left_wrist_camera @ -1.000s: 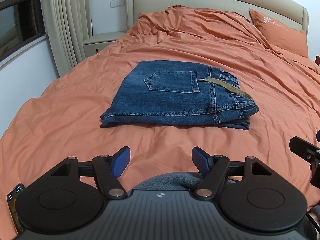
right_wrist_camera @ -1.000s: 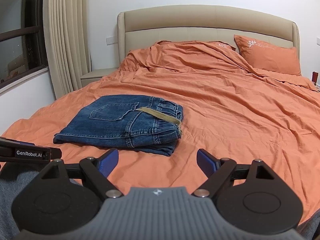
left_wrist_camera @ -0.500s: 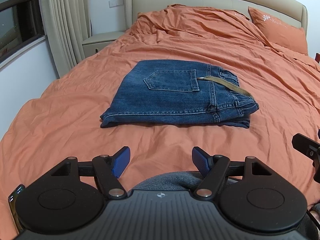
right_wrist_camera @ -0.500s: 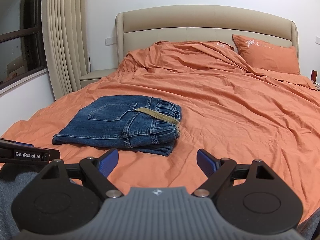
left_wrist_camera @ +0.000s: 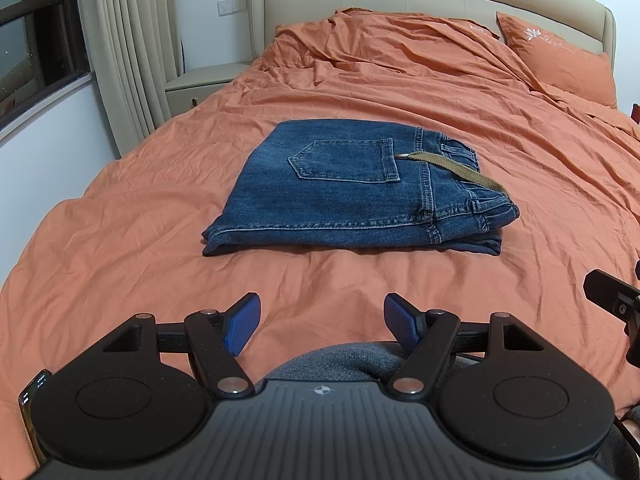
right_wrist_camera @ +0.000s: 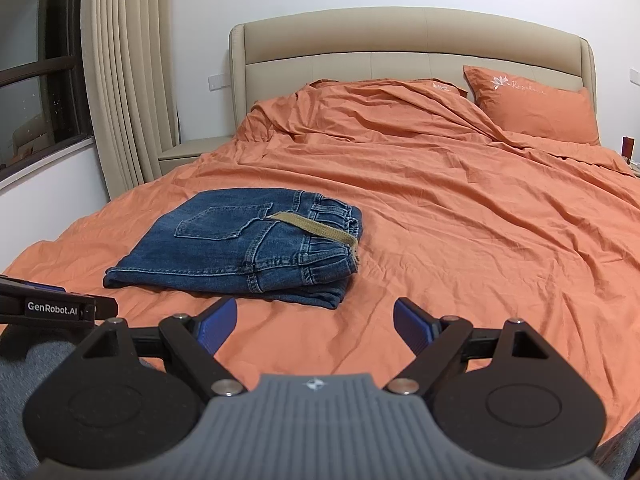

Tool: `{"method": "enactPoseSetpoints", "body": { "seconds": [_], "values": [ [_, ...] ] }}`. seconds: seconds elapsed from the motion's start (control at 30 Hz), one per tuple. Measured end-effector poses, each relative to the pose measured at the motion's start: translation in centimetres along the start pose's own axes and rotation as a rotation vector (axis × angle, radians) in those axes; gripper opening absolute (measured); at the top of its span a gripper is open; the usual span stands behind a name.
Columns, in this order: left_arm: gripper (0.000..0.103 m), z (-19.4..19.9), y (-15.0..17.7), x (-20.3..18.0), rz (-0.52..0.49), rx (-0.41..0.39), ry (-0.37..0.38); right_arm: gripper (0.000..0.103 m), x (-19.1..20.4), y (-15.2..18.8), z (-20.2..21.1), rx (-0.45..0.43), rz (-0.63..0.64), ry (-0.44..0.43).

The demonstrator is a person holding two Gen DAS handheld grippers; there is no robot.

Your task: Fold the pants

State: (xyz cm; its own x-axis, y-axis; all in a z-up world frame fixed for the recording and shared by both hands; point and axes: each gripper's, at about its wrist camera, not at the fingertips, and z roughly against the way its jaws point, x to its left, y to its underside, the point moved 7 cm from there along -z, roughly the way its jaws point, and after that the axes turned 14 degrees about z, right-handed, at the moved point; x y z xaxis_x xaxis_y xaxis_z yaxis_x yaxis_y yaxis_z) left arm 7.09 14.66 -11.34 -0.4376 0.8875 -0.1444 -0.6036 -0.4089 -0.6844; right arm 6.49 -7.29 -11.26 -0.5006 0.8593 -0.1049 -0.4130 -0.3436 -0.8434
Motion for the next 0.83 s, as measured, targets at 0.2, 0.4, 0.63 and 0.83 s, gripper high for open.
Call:
{"method": "enactPoseSetpoints", "body": {
  "seconds": [0.2, 0.4, 0.63, 0.83],
  "values": [
    [0.081, -0.13, 0.05, 0.18, 0.0, 0.0, 0.013, 0.082, 0.08, 0.07, -0.17, 0.011, 0.005, 0.001],
    [0.081, -0.09, 0.11, 0.39, -0.002, 0.001, 0.017, 0.082, -0.07, 0.27, -0.34, 0.026, 0.0, 0.004],
    [0.08, -0.09, -0.17, 0.42, -0.03, -0.005, 0.008, 0.082, 0.07, 0.32, -0.28, 0.034, 0.001, -0.006],
    [0.079, -0.04, -0.31, 0.5, -0.034, -0.01, 0.011, 0.082, 0.04, 0.38, -0.42, 0.044, 0.001, -0.014]
  ]
}}
